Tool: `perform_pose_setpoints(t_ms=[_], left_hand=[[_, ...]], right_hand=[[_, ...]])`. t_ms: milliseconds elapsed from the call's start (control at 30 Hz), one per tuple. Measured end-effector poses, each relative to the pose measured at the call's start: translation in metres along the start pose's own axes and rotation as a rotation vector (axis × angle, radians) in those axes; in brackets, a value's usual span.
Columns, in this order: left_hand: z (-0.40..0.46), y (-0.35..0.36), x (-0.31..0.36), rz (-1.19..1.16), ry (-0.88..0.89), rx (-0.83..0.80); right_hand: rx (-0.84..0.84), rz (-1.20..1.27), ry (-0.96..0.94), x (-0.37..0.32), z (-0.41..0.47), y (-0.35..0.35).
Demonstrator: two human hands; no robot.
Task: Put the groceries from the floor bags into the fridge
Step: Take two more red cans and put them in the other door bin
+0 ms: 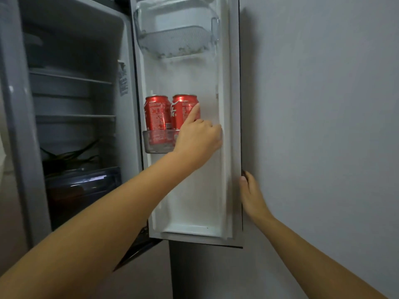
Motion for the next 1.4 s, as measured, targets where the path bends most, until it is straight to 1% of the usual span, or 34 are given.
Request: perform_pose_setpoints(t_ms=[67, 167, 233, 333, 400, 467, 533, 567, 600, 633, 667, 700, 733, 767, 833, 900, 967, 1067, 1133, 1200, 1233, 1267, 1300, 1367, 1400], left_hand=[[-0.017, -0.007, -0.016, -0.089, 0.015, 0.037], [-0.05, -0.018, -0.054, -0.198, 0.057, 0.134], [-0.077, -0.018, -0.083, -0.275, 0.042, 0.127], [-0.123, -0.019, -0.117, -0.376, -0.057, 0.081], [-0.151, -0.019, -0.135, -0.382, -0.174, 0.061], [-0.173, -0.023, -0.148, -0.321, -0.292, 0.068], [-0.187, -0.032, -0.15, -0.283, -0.322, 0.152], [-0.189, -0.038, -0.145, -0.279, -0.276, 0.206], [-0.189, -0.043, -0.137, -0.255, -0.188, 0.235], [-0.187, -0.045, -0.129, -0.194, -0.075, 0.22], [-0.186, -0.043, -0.122, -0.108, 0.043, 0.152], [-0.187, -0.036, -0.12, -0.025, 0.136, 0.035], [-0.191, -0.025, -0.124, 0.037, 0.187, -0.1], [-0.197, -0.014, -0.134, 0.089, 0.2, -0.194], [-0.215, 0.005, -0.162, 0.195, 0.192, -0.249], [-0.237, 0.026, -0.19, 0.307, 0.193, -0.261], [-0.255, 0.045, -0.212, 0.384, 0.181, -0.232], [-0.273, 0.068, -0.233, 0.424, 0.171, -0.194], [-0.279, 0.078, -0.241, 0.454, 0.174, -0.149], [-0.283, 0.091, -0.244, 0.507, 0.173, -0.081], [-0.284, 0.096, -0.245, 0.513, 0.17, -0.061], [-0.282, 0.096, -0.247, 0.525, 0.17, -0.055], [-0.281, 0.097, -0.248, 0.523, 0.178, -0.054], [-0.283, 0.097, -0.244, 0.527, 0.162, -0.087], [-0.285, 0.096, -0.241, 0.525, 0.13, -0.129]], right_hand=[[-0.011, 0.025, 0.005, -0.007, -0.008, -0.003], [-0.075, 0.097, 0.045, -0.023, -0.029, 0.007], [-0.114, 0.124, 0.016, -0.037, -0.052, 0.019], [-0.179, 0.155, -0.091, -0.055, -0.089, 0.043], [-0.252, 0.161, -0.134, -0.063, -0.106, 0.066], [-0.346, 0.183, -0.179, -0.076, -0.119, 0.094], [-0.419, 0.183, -0.224, -0.09, -0.128, 0.129], [-0.432, 0.176, -0.252, -0.099, -0.133, 0.146], [-0.434, 0.178, -0.285, -0.103, -0.136, 0.165], [-0.428, 0.169, -0.319, -0.109, -0.14, 0.183], [-0.407, 0.139, -0.348, -0.111, -0.144, 0.2], [-0.378, 0.076, -0.374, -0.112, -0.146, 0.216], [-0.353, -0.004, -0.407, -0.111, -0.149, 0.232], [-0.341, -0.091, -0.445, -0.109, -0.152, 0.247], [-0.337, -0.241, -0.517, -0.104, -0.157, 0.275], [-0.338, -0.317, -0.523, -0.094, -0.158, 0.301], [-0.333, -0.358, -0.515, -0.081, -0.152, 0.327], [-0.307, -0.389, -0.598, -0.06, -0.133, 0.351], [-0.314, -0.443, -0.689, -0.047, -0.121, 0.361], [-0.272, -0.47, -0.795, -0.036, -0.113, 0.372], [-0.256, -0.473, -0.818, -0.033, -0.111, 0.375], [-0.214, -0.481, -0.853, -0.031, -0.109, 0.378], [-0.207, -0.5, -0.868, -0.032, -0.108, 0.381], [-0.257, -0.536, -0.841, -0.038, -0.104, 0.379], [-0.259, -0.543, -0.837, -0.036, -0.104, 0.379]])
Point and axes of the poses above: each hand's wrist, its own z-axis towards the middle knuckle, its own y-axis out of the palm, x = y × z, the point moved 4 cm from there along z, towards the middle knuckle, and after that the axes turned 8 degrees about z, right-handed, at the moved point
